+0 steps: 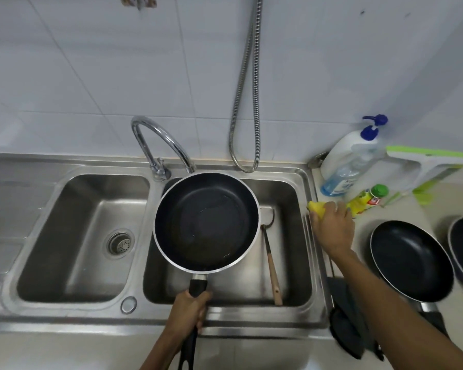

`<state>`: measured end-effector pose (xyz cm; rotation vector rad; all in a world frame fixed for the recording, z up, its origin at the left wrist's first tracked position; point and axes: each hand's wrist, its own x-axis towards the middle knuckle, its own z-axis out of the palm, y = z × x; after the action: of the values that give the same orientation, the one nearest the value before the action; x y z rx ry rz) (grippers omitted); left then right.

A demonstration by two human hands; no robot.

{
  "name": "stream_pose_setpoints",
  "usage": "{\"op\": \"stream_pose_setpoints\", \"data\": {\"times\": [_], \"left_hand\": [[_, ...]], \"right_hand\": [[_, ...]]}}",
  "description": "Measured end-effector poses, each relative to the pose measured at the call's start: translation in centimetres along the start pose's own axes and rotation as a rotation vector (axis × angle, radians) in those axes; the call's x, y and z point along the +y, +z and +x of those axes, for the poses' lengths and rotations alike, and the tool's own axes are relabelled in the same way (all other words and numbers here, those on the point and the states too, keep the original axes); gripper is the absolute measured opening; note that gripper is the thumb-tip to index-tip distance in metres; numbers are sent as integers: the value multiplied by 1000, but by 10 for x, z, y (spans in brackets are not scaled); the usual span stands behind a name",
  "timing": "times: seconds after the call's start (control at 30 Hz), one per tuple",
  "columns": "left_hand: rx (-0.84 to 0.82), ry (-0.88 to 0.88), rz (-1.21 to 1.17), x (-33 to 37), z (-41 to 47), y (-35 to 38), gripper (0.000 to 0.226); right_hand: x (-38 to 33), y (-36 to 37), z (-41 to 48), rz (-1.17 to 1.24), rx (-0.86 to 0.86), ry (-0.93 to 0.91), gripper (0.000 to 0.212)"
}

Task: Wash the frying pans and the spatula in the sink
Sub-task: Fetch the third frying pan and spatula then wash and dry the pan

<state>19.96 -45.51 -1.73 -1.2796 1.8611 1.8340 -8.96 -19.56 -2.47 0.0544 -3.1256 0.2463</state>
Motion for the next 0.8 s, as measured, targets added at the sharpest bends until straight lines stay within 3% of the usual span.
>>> {"op": "stream_pose_setpoints", "data": {"times": [0.23,0.47,0.57,0.63,0.73,0.8], "left_hand": [[-10,-2,6,3,3,10,49],[-21,-2,28,12,7,14,48],[-49,2,12,18,7,18,51],[-71,8,11,26,7,21,52],[-121,15,-9,37,4,30,51],[-148,9,-52,42,2,38,49]], "right_hand": [[7,49,-30,-81,-53,-43,73],[3,34,2,8,-106,63,81],[-25,7,-21,142,-6,44,74],[-55,-15,-53,356,16,50,62],[-90,-33,-128,678,-225,144,29],[-100,-32,-174,732,-388,152,22]]}}
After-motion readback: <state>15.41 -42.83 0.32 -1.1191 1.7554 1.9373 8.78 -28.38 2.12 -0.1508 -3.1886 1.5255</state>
